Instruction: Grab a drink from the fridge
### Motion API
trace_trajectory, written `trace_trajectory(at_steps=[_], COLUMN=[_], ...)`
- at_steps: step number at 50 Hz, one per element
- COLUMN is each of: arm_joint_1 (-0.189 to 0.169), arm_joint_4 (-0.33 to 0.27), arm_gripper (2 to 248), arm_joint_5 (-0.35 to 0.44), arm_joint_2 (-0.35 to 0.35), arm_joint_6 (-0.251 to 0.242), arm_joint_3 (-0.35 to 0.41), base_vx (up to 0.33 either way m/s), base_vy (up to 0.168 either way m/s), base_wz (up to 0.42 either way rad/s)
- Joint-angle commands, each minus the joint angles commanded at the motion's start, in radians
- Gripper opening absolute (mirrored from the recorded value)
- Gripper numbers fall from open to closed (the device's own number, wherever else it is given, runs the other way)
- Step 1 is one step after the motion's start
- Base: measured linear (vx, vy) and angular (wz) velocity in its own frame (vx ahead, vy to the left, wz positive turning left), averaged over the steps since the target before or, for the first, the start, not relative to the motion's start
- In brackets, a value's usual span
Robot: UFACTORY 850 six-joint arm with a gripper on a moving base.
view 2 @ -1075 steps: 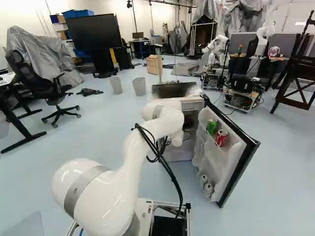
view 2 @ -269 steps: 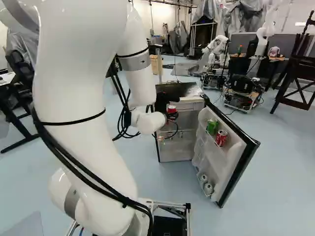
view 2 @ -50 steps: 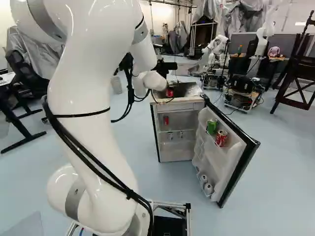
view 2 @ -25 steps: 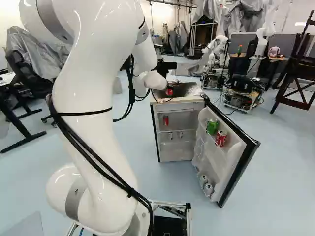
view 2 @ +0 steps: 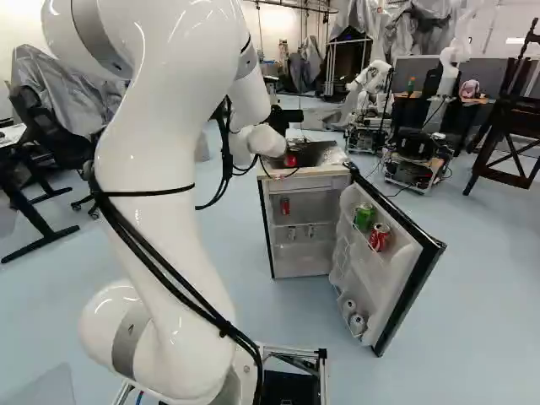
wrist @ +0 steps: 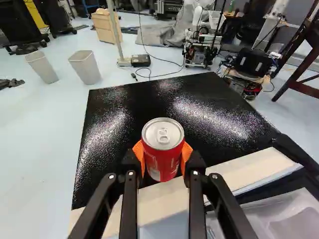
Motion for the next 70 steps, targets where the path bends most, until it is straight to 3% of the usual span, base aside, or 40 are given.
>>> trace_trajectory(at_steps=[24,25,29,30,34,35,39,40,45,46,70], arm_joint_1=[0.000,0.000,0.000,0.000,0.000,0.000,0.000,0.000,-0.002,-0.002,-0.033], arm_joint_4=[0.000,0.000,0.000,0.000,0.000,0.000,0.000,0.000,0.000,0.000,0.000], arm_gripper=[101,131,131,164,164,198,198,234,234,247,247], arm_joint_5=[0.000,0.000,0.000,0.000,0.000,0.000,0.000,0.000,0.000,0.000,0.000], arm_joint_2=[-0.003,-0.003,-0.003,-0.003,-0.003,-0.003,-0.001,0.000,0.015,0.018,0.112], arm_joint_6=[0.000,0.000,0.000,0.000,0.000,0.000,0.000,0.000,0.000,0.000,0.000], arm_joint_3=[0.000,0.000,0.000,0.000,0.000,0.000,0.002,0.004,0.022,0.026,0.138], base_vx=[0.000,0.000,0.000,0.000,0.000,0.000,0.000,0.000,0.000,0.000,0.000], base_vy=[0.000,0.000,0.000,0.000,0.000,0.000,0.000,0.000,0.000,0.000,0.000], base_wz=[0.000,0.000,0.000,0.000,0.000,0.000,0.000,0.000,0.000,0.000,0.000])
